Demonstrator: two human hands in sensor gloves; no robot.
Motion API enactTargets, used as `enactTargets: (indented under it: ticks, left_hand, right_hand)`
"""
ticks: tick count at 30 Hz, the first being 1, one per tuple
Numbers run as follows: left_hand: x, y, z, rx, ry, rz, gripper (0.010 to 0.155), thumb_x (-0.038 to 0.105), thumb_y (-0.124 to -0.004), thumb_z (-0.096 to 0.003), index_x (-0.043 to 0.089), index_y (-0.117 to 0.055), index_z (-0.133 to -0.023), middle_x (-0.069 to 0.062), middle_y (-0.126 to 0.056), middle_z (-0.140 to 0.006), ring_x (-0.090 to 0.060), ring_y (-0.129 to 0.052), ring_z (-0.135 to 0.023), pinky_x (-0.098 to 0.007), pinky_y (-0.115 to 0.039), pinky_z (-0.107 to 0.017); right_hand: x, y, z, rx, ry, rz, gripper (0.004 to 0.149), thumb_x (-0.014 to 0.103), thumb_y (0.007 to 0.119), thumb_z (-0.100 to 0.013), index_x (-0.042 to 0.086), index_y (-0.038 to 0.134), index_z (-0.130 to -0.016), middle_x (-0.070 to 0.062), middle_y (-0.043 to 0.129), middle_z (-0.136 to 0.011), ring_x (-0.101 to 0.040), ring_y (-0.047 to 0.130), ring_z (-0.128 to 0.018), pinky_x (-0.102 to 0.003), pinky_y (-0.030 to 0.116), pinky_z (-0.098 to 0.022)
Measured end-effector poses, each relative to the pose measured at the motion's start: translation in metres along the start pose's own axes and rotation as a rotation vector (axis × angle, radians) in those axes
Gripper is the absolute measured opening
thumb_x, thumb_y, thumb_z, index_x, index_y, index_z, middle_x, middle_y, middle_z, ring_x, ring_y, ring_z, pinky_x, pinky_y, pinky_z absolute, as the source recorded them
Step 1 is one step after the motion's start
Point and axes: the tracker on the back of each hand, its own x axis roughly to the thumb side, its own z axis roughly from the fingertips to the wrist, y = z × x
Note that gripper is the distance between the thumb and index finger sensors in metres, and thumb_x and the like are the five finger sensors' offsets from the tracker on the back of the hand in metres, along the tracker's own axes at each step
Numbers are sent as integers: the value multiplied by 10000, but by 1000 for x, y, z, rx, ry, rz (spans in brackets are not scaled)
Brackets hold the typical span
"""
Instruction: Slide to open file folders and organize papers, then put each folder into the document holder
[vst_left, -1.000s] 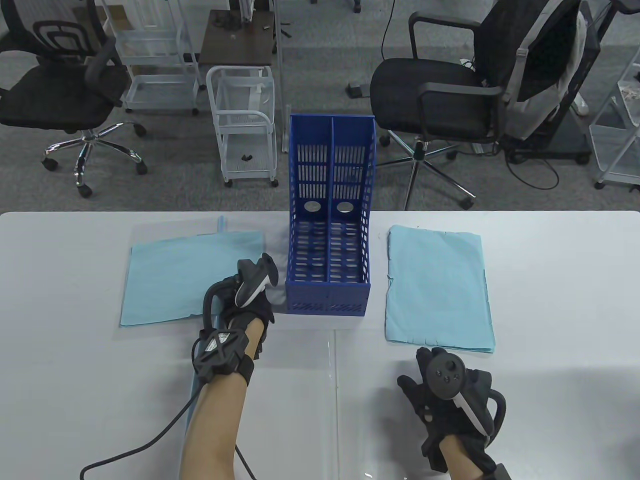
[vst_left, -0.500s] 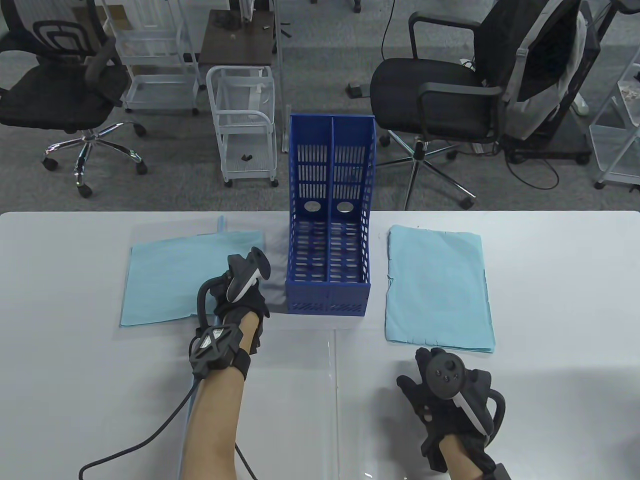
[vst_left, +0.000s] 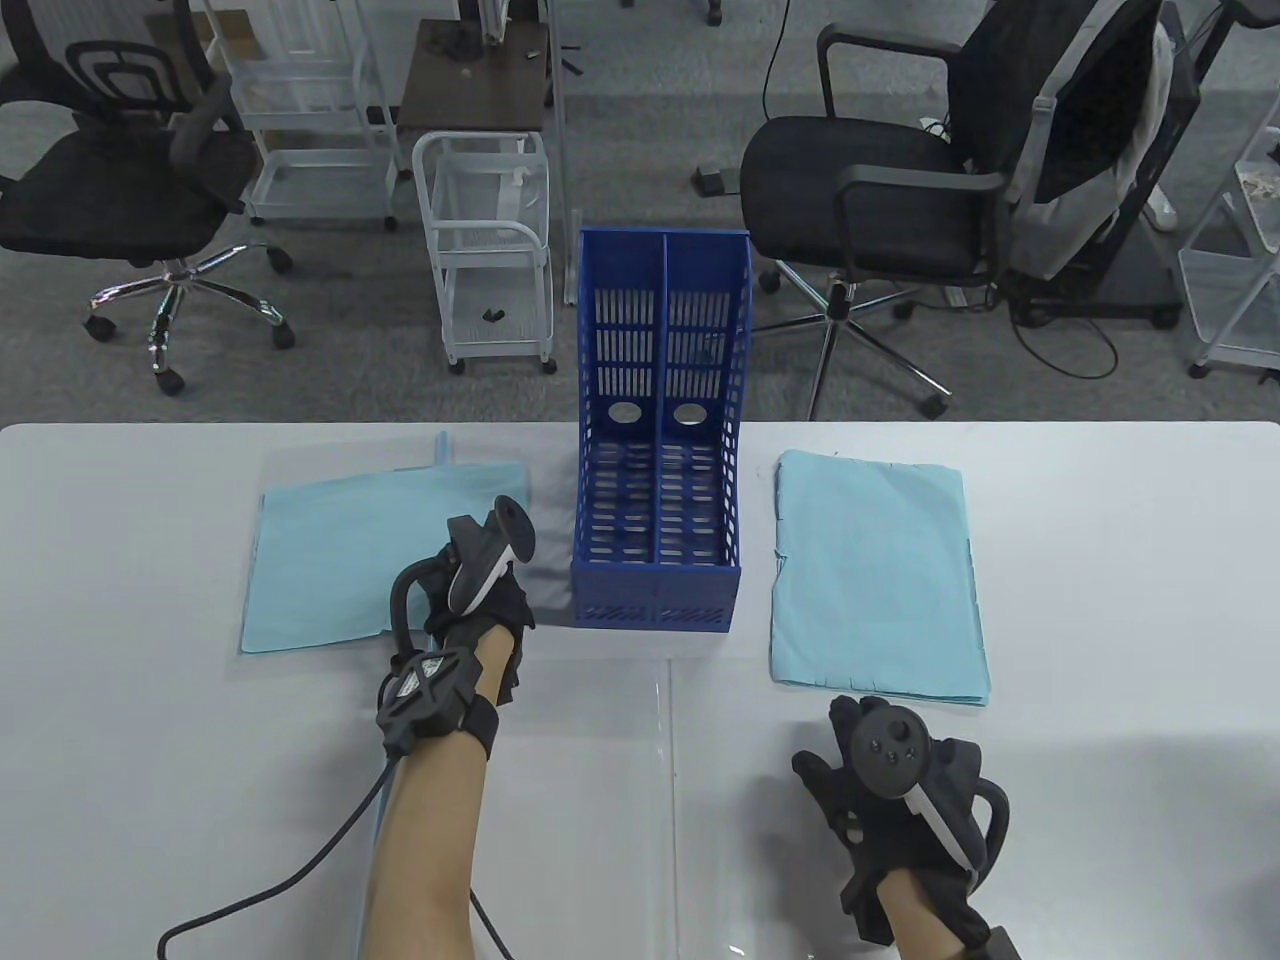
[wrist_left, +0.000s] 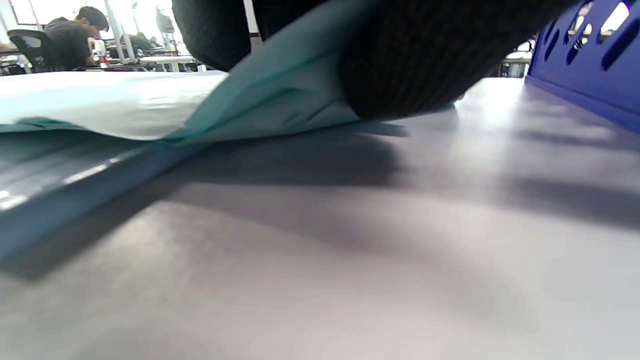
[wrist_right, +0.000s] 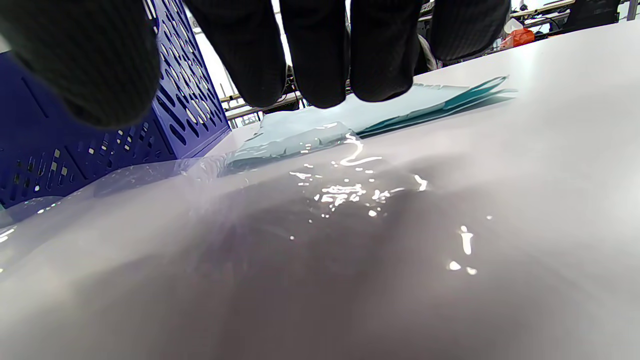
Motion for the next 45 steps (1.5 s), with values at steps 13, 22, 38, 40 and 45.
enactTargets:
  ticks: [13,22,38,40,45]
  left_hand:
    - [-28,51,13,169,57,162,614,266,-901,-406,379,-773,-996,77,-1016,-834,-196,-1050,-754,-474,-800,-678]
    - [-86,137,61,309,-25,405,600,274,-893,-413,382,-779,-992,68,-1012,-827,-205,-1053,-720,-480,-804,-661]
    - [-106,218,206,212,-640,836,588,275,-892,-420,357,-797,-995,50,-1018,-819,-220,-1056,-705,-490,-809,-648]
    - [-101,216,217,154,-720,865,589,275,-893,-421,352,-797,-996,50,-1018,-819,-222,-1058,-702,-491,-811,-645]
    - [-86,205,236,-6,-831,912,585,274,-894,-422,346,-802,-996,42,-1020,-814,-225,-1060,-691,-490,-813,-639]
  right_hand:
    - [1,1,0,-7,-8,-5,747,617,823,-373,266,654,-1011,-88,646,-1102,-414,665,-983,-635,524,-705]
    - [5,1,4,-41,-40,-45,755,618,825,-367,275,639,-1013,-77,636,-1106,-404,653,-993,-628,524,-710]
    - [15,-9,16,-158,-235,-394,869,670,812,-332,308,464,-1041,-20,500,-1152,-361,535,-1054,-571,509,-749]
    - [13,-11,17,-137,-260,-508,906,689,806,-325,294,424,-1044,-29,457,-1161,-358,505,-1065,-566,494,-753]
    - [12,-13,17,-35,-342,-805,990,703,815,-311,277,311,-1049,-45,370,-1174,-360,430,-1085,-578,437,-762]
